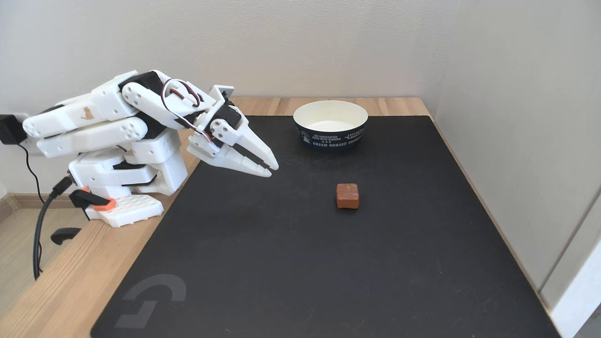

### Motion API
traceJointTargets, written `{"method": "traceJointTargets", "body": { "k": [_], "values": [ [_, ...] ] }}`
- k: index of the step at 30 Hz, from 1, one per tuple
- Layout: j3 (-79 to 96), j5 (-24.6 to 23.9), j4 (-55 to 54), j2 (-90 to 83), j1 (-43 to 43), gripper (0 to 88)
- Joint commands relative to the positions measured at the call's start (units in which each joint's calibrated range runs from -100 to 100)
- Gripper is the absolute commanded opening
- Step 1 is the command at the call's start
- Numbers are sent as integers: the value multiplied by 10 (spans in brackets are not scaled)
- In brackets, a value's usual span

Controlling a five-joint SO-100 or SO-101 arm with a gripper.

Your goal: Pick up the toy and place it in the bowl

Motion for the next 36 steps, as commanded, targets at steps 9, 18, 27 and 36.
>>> {"method": "traceJointTargets", "body": {
  "k": [9,18,27,36],
  "values": [
    [7,0,-1,-6,7,28],
    [7,1,-1,-6,5,33],
    [7,1,-2,-6,8,34],
    [7,0,-2,-6,7,35]
  ]
}}
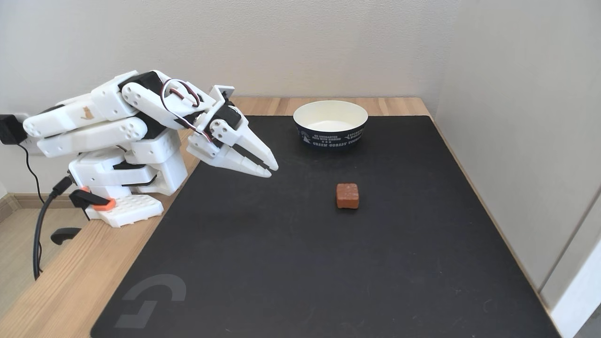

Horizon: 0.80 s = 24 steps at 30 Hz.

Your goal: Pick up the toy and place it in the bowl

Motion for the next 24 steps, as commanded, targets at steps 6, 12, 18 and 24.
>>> {"method": "traceJointTargets", "body": {
  "k": [6,12,18,24],
  "values": [
    [8,0,-2,-7,3,35],
    [7,1,-16,-8,-4,146],
    [3,5,16,-8,-24,389],
    [3,5,12,-8,-25,382]
  ]
}}
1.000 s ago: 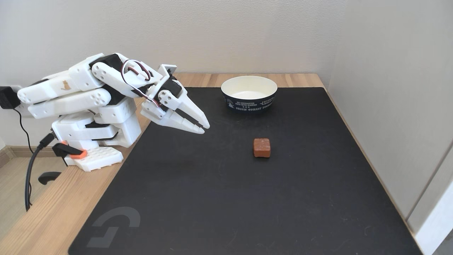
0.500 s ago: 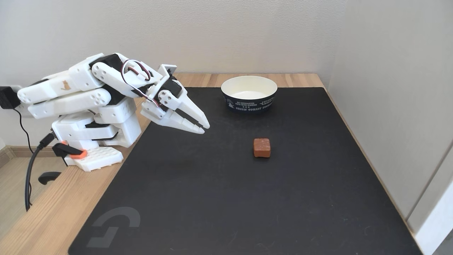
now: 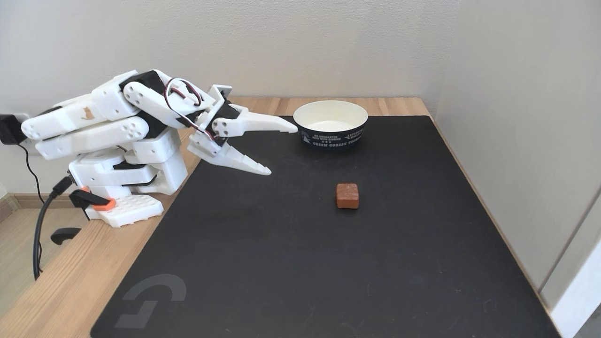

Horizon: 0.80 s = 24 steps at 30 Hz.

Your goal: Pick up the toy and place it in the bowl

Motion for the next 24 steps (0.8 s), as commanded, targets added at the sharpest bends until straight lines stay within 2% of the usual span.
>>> {"method": "traceJointTargets", "body": {
  "k": [1,5,9,14,20,21,24],
  "values": [
    [1,4,2,-5,-1,382],
    [-12,4,6,-4,-2,381],
    [-67,0,14,3,-9,335],
    [-234,-2,105,68,-7,336],
    [-474,0,111,392,-7,337],
    [-543,3,111,494,-5,337],
    [-650,3,116,646,25,337]
  ]
}}
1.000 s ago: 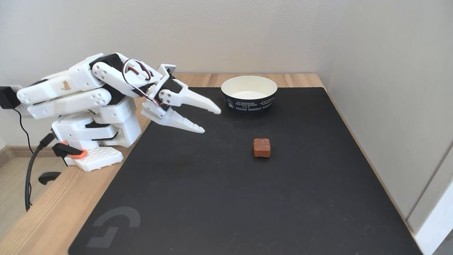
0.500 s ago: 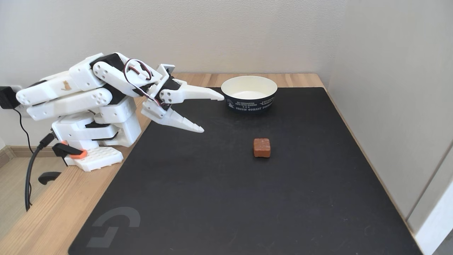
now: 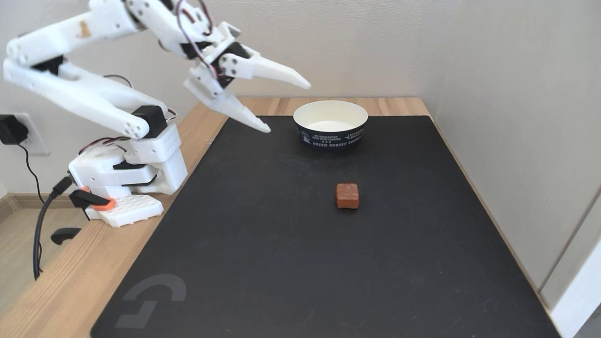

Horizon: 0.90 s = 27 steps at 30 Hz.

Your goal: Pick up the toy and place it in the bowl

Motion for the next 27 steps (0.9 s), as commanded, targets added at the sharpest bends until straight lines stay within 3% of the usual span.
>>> {"method": "traceJointTargets", "body": {
  "k": [1,11,27],
  "values": [
    [-237,3,11,318,50,336],
    [-491,0,5,692,54,333],
    [-556,3,-30,828,-3,330]
  ]
}}
